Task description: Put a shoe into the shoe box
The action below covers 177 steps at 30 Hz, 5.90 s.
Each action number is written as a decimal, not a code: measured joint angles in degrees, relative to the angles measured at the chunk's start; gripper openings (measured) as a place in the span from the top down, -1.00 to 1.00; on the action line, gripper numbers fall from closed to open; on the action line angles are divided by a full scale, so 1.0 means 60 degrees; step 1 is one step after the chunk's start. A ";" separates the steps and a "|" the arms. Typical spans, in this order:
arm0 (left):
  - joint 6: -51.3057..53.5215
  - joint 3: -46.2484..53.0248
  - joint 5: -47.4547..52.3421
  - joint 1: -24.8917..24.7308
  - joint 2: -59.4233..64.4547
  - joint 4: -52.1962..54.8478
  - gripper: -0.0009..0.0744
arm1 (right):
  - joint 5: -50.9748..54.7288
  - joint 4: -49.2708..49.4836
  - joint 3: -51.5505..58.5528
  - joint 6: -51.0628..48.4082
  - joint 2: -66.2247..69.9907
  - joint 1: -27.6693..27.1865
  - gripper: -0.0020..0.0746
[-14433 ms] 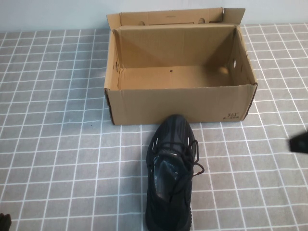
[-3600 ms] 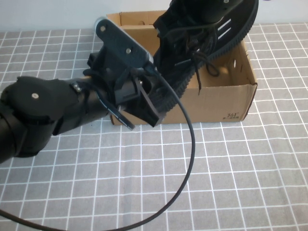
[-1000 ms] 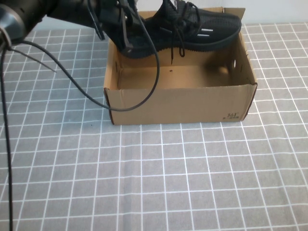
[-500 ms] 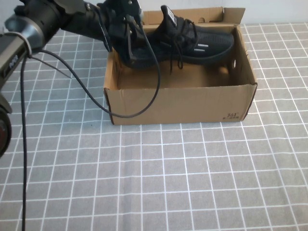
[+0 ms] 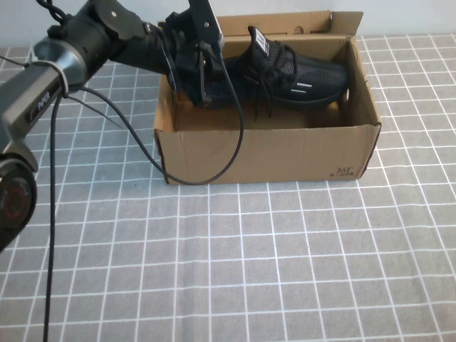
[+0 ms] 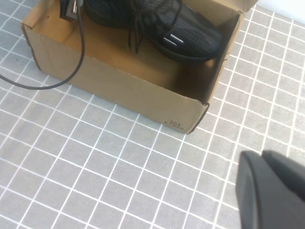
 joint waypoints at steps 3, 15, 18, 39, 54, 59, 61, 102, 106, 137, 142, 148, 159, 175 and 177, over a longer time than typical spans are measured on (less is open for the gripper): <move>0.0038 0.0000 -0.0085 0.0000 0.0111 -0.0016 0.92 | 0.0000 0.0000 0.0000 0.0000 0.0000 0.0000 0.99; 0.0245 -0.0017 -0.0335 0.0000 0.0458 -0.0045 0.92 | 0.0000 0.0174 0.0000 0.0000 0.0000 0.0000 0.99; 0.0402 -0.0017 -0.0383 0.0000 0.0493 -0.0045 0.92 | 0.0000 0.0189 0.0000 0.0000 0.0000 0.0000 0.99; 0.0306 -0.0017 -0.0023 0.0000 0.0564 -0.0154 0.92 | 0.0000 0.0329 0.0000 0.0000 0.0000 0.0000 0.99; 0.0432 -0.0017 -0.0151 0.0373 0.0564 -0.0860 0.76 | 0.0000 0.0798 0.0000 0.0000 0.0000 0.0000 0.99; 0.0432 -0.0036 -0.0601 0.0373 0.0564 -0.1577 0.21 | 0.0000 0.1003 0.0000 0.0000 0.0000 0.0000 0.99; 0.0432 -0.0054 -0.0776 0.0373 0.0564 -0.1891 0.04 | 0.0000 0.1003 0.0000 0.0000 0.0000 0.0000 0.99; -0.8896 0.0819 0.1928 0.0549 -0.6393 0.2101 0.98 | 0.0000 0.1668 0.3022 0.0578 -0.4986 0.0000 0.99; -0.9359 0.3056 0.0864 0.0549 -0.8057 0.2194 0.98 | 0.0016 0.1799 0.3886 0.0578 -0.6157 0.0000 0.99; -0.9123 1.8842 -0.6249 0.0549 -2.0368 0.1519 0.98 | -1.3486 0.2626 1.2946 0.0578 -0.9203 0.0000 0.99; -0.9107 1.9817 -0.6417 0.0549 -2.0368 0.1519 0.98 | -1.3580 0.2626 1.3051 0.0578 -0.9203 0.0000 0.99; -0.9107 1.9885 -0.5603 0.0549 -2.0368 0.1519 0.98 | -1.3346 0.2641 1.3051 0.0578 -0.9203 0.0000 0.99; -0.9107 1.9885 -0.5102 0.0549 -2.0368 0.1519 0.98 | -1.2895 0.2641 1.3051 0.0578 -0.9203 0.0000 0.99; -0.9107 1.9885 -0.5102 0.0549 -2.0368 0.1519 0.98 | -1.1955 0.2985 1.4080 -0.0836 -0.9324 -0.3005 0.99; -0.9107 1.9885 -0.5102 0.0549 -2.0368 0.1519 0.98 | -1.2113 0.3027 1.4617 -0.0836 -0.9324 -0.3802 0.99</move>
